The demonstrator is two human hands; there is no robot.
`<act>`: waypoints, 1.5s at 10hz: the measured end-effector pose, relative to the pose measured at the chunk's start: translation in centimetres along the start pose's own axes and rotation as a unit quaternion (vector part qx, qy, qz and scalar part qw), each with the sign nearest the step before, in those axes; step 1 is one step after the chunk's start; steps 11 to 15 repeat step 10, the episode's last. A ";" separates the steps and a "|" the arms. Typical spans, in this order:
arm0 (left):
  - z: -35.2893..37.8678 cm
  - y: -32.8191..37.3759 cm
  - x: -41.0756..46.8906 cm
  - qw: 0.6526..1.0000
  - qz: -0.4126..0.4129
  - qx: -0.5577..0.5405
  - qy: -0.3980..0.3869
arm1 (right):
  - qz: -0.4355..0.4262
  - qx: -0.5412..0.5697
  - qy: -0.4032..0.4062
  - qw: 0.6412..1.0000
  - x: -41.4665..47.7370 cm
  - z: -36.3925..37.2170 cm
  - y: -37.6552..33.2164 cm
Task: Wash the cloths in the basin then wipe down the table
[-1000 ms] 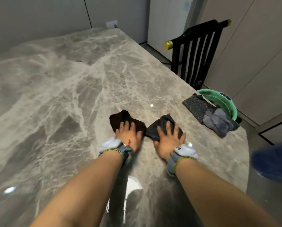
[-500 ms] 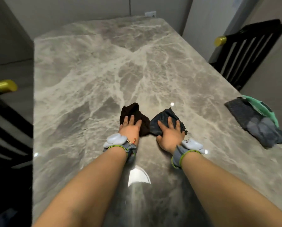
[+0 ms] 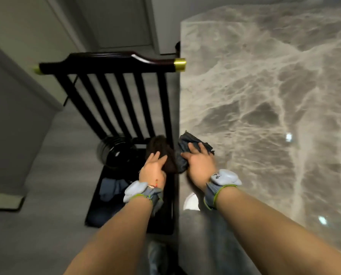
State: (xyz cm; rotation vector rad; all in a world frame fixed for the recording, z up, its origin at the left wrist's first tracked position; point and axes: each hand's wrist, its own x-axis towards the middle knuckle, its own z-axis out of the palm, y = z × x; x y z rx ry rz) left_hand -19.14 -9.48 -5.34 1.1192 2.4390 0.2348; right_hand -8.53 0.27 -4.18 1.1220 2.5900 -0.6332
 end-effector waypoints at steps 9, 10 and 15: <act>16.5 -36.1 7.7 0.969 -0.042 0.159 -0.186 | -0.025 -0.088 -0.082 0.992 15.7 39.0 -17.8; 15.7 -35.8 7.4 0.966 -0.044 0.160 -0.197 | -0.009 -0.068 -0.125 0.990 14.6 38.0 -17.9; 15.7 -35.8 7.4 0.966 -0.044 0.160 -0.197 | -0.009 -0.068 -0.125 0.990 14.6 38.0 -17.9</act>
